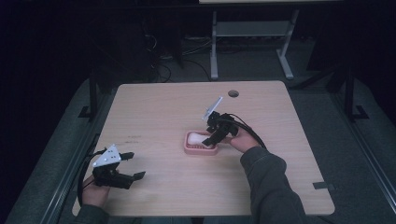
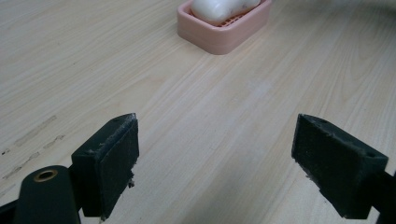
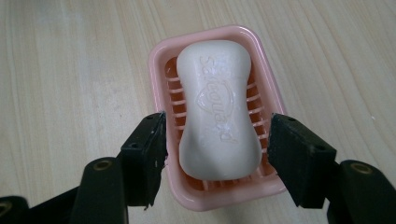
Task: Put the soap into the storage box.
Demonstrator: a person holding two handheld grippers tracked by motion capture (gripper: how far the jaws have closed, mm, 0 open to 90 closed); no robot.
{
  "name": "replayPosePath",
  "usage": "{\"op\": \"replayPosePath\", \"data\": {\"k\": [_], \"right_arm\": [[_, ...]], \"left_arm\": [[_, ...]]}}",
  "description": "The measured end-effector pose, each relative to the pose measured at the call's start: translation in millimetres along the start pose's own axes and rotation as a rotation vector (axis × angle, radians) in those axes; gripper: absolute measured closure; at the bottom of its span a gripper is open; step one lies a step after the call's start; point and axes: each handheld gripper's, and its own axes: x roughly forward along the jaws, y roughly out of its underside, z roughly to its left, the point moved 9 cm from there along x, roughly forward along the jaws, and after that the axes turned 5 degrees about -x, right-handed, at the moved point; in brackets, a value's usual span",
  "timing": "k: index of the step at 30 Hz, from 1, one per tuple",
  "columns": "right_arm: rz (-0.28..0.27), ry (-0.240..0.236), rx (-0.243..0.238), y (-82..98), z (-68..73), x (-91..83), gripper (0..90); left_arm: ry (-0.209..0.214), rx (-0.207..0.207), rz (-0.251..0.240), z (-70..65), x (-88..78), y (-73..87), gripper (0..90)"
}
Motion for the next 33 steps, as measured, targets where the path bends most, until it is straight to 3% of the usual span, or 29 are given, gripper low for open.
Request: {"op": "replayPosePath", "data": {"k": [16,33], "right_arm": [[0.015,0.009,0.013,10.8,4.1,-12.7,36.7],[-0.005,0.019,0.031,30.9,12.7,-17.4,36.1]], "left_arm": [[0.0,0.0,0.001,-0.4,0.3,0.1,14.8],[0.001,0.003,0.004,-0.8,0.6,0.3,14.8]]}}
